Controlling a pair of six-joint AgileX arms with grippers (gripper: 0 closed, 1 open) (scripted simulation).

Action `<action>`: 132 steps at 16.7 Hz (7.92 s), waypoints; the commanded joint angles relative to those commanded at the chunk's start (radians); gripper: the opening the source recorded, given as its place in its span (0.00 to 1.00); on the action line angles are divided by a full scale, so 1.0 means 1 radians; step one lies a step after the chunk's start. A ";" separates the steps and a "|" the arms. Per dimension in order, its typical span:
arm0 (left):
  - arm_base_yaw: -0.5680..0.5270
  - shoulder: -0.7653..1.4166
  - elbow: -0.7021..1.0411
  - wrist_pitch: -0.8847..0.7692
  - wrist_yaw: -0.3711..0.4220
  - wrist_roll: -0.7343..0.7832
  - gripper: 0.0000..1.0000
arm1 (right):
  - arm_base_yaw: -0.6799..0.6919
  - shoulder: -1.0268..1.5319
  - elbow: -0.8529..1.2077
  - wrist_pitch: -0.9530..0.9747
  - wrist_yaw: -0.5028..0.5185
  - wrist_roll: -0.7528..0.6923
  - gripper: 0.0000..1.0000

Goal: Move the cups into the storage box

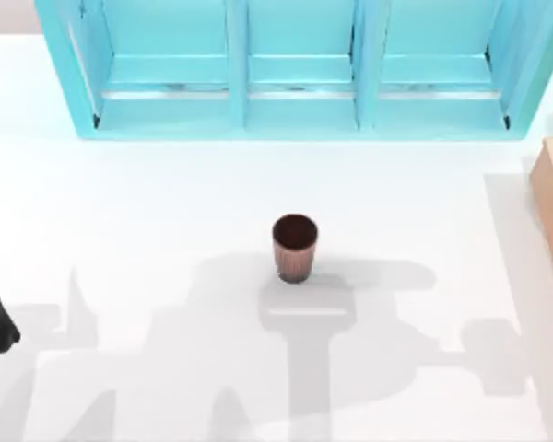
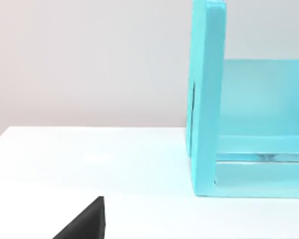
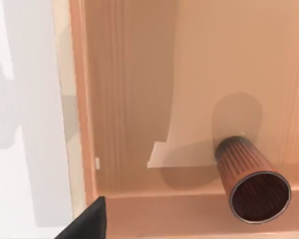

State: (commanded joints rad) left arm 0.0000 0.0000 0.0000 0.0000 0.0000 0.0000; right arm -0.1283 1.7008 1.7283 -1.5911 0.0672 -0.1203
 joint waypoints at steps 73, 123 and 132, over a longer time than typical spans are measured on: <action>0.000 0.000 0.000 0.000 0.000 0.000 1.00 | 0.722 0.424 0.245 0.251 -0.008 0.728 0.00; 0.000 0.000 0.000 0.000 0.000 0.000 1.00 | -0.157 0.097 -0.297 0.349 -0.139 -0.149 0.75; 0.000 0.000 0.000 0.000 0.000 0.000 1.00 | -0.157 0.097 -0.297 0.349 -0.139 -0.149 1.00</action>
State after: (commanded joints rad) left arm 0.0000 0.0000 0.0000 0.0000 0.0000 0.0000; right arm -0.2851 1.7983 1.4309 -1.2420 -0.0714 -0.2694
